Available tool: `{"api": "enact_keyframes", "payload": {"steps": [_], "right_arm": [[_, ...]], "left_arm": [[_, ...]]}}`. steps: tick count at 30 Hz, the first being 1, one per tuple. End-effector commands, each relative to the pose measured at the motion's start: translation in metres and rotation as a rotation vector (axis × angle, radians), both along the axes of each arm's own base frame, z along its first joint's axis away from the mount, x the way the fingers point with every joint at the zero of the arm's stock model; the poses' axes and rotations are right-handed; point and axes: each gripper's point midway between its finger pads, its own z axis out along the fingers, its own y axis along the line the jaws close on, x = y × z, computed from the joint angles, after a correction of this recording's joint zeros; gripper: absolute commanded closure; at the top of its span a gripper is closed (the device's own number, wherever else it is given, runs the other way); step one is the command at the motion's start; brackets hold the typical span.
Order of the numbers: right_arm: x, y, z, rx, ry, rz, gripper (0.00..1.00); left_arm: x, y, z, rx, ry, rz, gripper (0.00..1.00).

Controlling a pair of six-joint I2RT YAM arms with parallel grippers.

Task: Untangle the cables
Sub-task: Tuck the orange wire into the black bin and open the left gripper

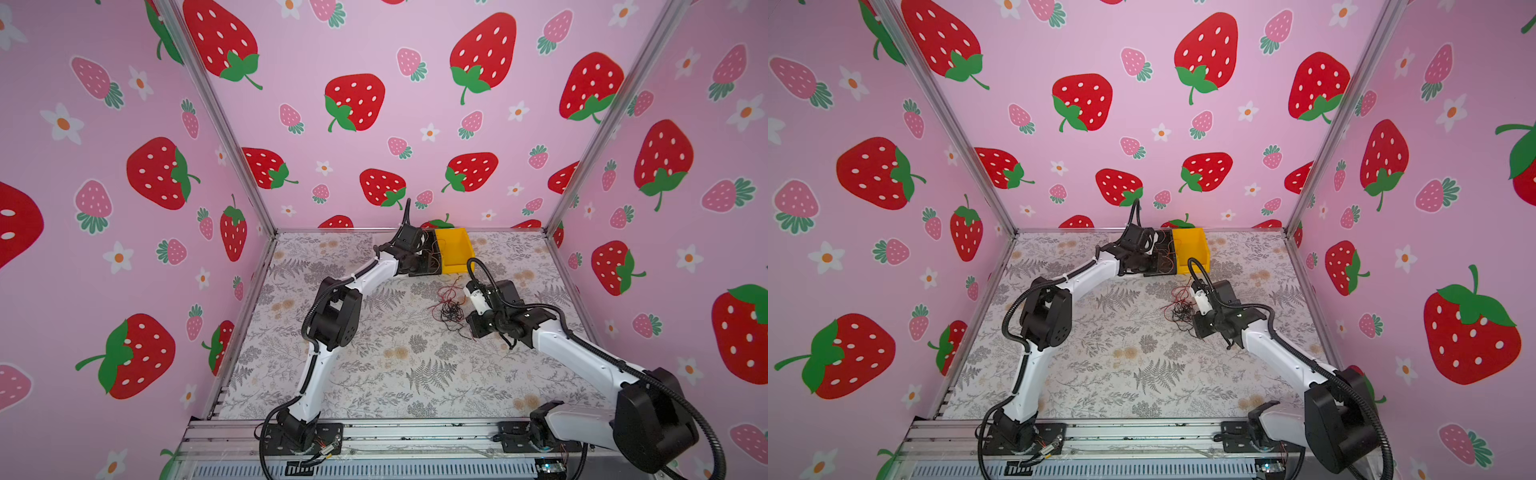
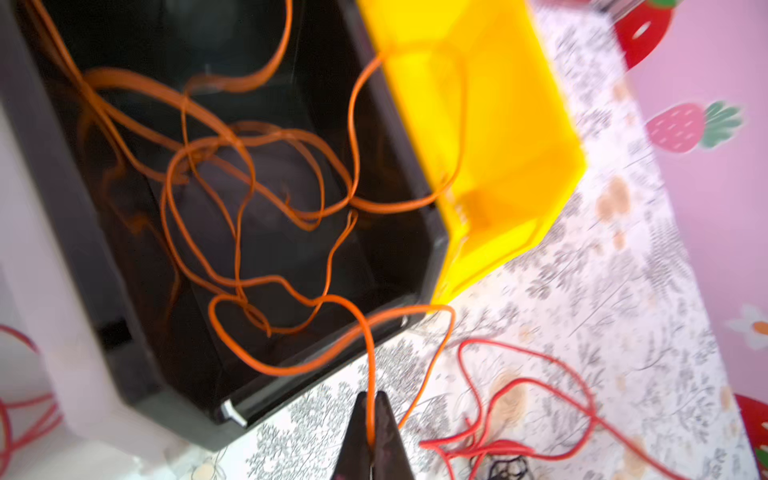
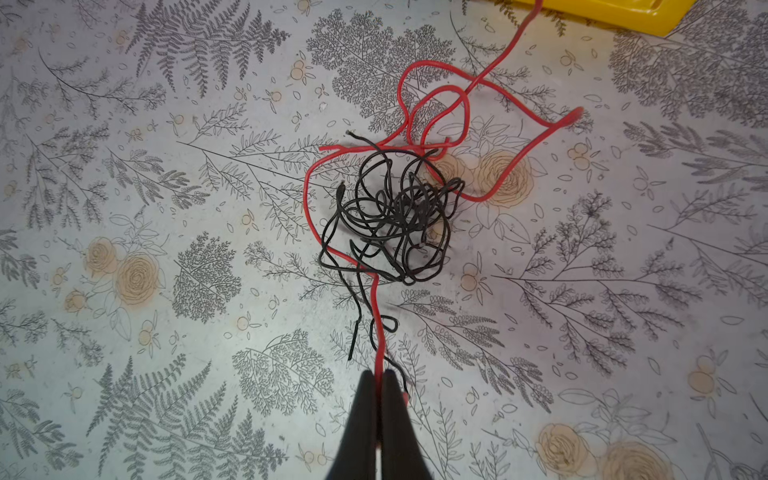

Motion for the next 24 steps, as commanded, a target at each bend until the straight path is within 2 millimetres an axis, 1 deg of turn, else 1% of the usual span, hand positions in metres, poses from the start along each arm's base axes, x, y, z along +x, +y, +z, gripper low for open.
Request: {"api": "enact_keyframes", "payload": {"steps": [1,2,3,7,10,13,18,23,24], "right_arm": [[-0.004,-0.003,-0.007,-0.013,0.022,0.013,1.00],[-0.004,-0.003,-0.007,-0.011,0.022,0.013,1.00],[-0.004,-0.003,-0.007,-0.010,0.022,0.014,1.00],[-0.003,-0.003,-0.005,-0.009,0.027,0.018,1.00],[-0.002,-0.002,-0.002,-0.006,0.027,0.019,1.00],[-0.002,-0.002,0.000,-0.006,0.028,0.023,1.00],[-0.001,-0.002,-0.002,-0.007,0.035,0.029,1.00],[-0.001,-0.002,-0.004,-0.007,0.039,0.030,1.00],[-0.001,-0.001,-0.003,-0.005,0.036,0.031,1.00]], "left_arm": [[0.020,-0.001,0.045,-0.008,-0.129,0.014,1.00],[0.023,-0.001,0.044,0.003,-0.135,0.014,1.00],[0.030,0.005,0.041,0.033,-0.152,0.040,1.00],[0.049,0.019,0.016,0.125,-0.175,0.100,1.00],[0.056,0.019,0.005,0.162,-0.197,0.112,1.00],[0.058,0.018,-0.003,0.202,-0.214,0.113,1.00],[0.054,0.027,-0.023,0.278,-0.202,0.127,1.00],[0.051,0.024,-0.025,0.296,-0.208,0.128,1.00],[0.051,0.023,-0.026,0.298,-0.207,0.129,0.97]]}}
